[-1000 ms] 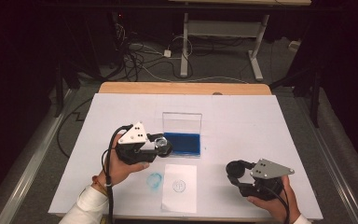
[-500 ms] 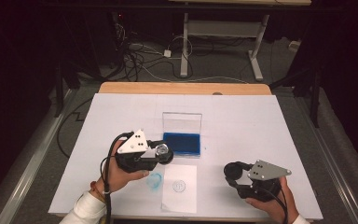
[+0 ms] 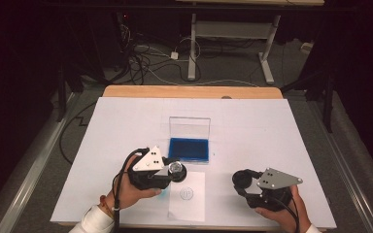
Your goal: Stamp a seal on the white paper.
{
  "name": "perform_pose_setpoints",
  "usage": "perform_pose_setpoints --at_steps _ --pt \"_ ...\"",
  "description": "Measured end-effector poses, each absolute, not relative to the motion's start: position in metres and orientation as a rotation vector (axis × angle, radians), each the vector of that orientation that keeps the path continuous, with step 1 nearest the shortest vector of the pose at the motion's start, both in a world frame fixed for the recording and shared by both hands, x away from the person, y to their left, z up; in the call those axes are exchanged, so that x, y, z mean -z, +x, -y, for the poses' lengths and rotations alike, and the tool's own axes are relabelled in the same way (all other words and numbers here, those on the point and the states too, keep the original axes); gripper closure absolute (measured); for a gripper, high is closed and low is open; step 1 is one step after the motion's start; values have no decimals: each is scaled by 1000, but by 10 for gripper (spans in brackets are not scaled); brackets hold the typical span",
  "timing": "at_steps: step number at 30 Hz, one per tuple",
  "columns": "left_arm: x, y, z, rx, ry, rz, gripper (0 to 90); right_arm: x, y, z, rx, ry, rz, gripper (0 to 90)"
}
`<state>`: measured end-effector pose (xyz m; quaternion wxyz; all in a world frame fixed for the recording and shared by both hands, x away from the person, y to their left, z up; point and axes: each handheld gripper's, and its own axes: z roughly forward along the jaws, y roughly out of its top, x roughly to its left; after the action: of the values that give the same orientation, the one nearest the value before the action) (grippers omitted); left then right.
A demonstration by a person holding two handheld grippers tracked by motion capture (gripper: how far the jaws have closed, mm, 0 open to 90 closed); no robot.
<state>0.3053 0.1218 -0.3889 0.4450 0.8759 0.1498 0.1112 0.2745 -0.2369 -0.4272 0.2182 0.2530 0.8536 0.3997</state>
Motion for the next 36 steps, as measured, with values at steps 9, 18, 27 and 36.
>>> perform_pose_setpoints --at_steps 9,18,27,36 --pt "399 304 -113 -229 2219 -348 546 427 274 237 -1102 700 -2365 387" --pt "408 305 -109 -186 2244 -341 546 428 274 236 -1103 696 -2366 387" --pt "415 307 -104 -166 2275 -341 546 428 274 236 -1102 696 -2367 387" --pt "423 310 -100 -145 2302 -337 546 429 275 236 -1097 693 -2374 387"
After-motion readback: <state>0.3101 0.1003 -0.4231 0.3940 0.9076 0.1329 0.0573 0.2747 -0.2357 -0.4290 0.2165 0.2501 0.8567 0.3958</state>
